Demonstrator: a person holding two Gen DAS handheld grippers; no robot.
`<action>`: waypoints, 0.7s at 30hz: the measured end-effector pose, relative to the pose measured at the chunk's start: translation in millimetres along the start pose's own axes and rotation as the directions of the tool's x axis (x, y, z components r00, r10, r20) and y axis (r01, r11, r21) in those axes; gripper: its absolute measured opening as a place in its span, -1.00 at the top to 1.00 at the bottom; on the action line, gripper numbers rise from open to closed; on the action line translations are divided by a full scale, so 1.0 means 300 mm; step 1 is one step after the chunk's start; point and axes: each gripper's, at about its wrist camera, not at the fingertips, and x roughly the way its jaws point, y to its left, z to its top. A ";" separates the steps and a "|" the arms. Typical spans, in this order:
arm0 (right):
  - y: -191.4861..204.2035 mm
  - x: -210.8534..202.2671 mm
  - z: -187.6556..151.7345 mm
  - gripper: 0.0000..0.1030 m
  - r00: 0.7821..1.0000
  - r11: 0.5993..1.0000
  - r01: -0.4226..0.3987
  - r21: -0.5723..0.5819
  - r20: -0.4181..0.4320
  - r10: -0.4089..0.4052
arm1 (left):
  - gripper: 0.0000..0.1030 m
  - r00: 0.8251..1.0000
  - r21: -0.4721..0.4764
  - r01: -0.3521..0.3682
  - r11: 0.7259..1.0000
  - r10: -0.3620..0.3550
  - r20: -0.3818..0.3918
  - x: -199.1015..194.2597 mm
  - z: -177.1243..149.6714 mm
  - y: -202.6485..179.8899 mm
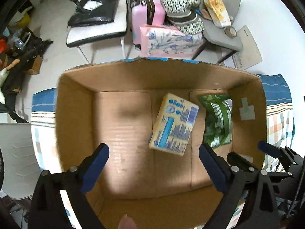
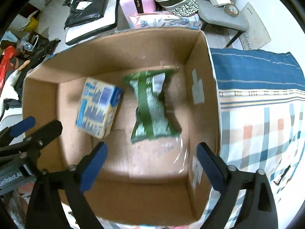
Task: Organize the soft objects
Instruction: 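Carry both items into the box and open both tools to drop them, then withdraw both tools from the box toward the remaining snacks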
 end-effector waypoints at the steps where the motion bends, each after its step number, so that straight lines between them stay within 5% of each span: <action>1: 0.011 -0.016 -0.026 -0.88 1.000 1.000 0.005 -0.005 0.011 -0.005 | -0.89 1.000 0.000 -0.014 1.000 0.014 0.012 -0.016 -0.021 -0.001; 11: 0.068 -0.207 -0.261 -0.93 0.983 0.995 0.081 -0.064 0.168 -0.069 | -0.89 0.989 -0.041 -0.042 0.998 0.048 0.141 -0.197 -0.250 0.012; 21: 0.070 -0.417 -0.455 -0.93 0.961 0.994 0.049 -0.096 0.275 -0.020 | -0.89 0.963 -0.078 -0.059 0.995 0.078 0.256 -0.408 -0.428 -0.021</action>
